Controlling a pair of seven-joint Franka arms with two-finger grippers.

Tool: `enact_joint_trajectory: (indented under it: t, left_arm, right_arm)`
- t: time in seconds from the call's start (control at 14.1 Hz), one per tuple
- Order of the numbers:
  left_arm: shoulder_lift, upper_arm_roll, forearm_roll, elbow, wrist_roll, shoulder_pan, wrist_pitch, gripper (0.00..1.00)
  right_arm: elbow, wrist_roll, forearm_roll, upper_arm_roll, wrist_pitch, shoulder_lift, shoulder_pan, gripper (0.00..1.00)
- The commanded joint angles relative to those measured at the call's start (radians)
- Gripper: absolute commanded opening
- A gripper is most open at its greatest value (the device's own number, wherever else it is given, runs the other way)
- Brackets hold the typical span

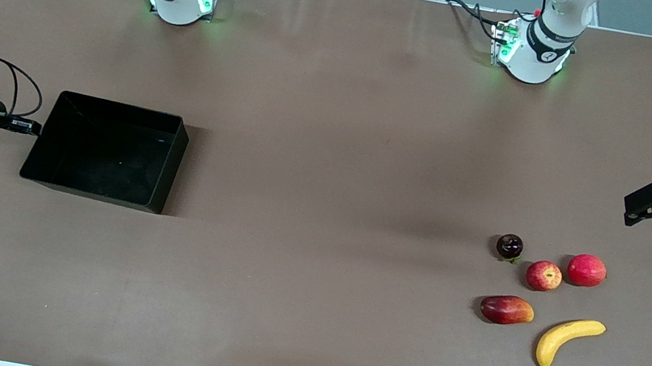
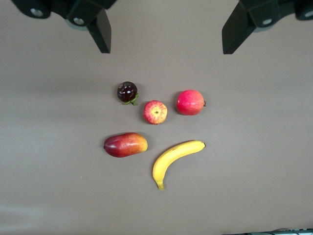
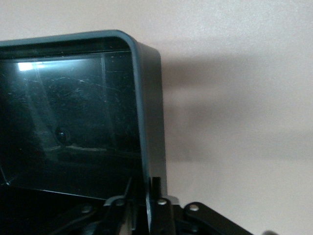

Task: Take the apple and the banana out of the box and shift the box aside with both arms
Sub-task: 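Open the right gripper off the box rim and draw it back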

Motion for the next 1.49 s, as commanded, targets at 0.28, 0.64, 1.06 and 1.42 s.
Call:
enact_joint_trajectory:
  t: [0.28,0.64,1.06,1.42]
  left_arm:
    - [-0.125,0.351,-0.122,-0.08,-0.019,-0.31,-0.03,1.0]
    - [-0.225,0.443,-0.128,-0.184,-0.018,-0.394,-0.037,1.0]
    - [-0.282,0.47,-0.131,-0.244,-0.015,-0.42,-0.036,1.0]
    - [-0.294,0.481,-0.182,-0.246,-0.015,-0.446,-0.037,1.0]
  right_arm:
    - [0.333,-0.022,0.018,0.023,-0.254,-0.018,0.127,1.0]
    - [0.611,-0.029,-0.077,0.021,-0.433,-0.019,0.215,1.0]
    - [0.774,0.004,-0.102,0.017,-0.508,-0.082,0.313,1.0]
    - [0.676,0.272,-0.108,0.026,-0.624,-0.235,0.328,1.0]
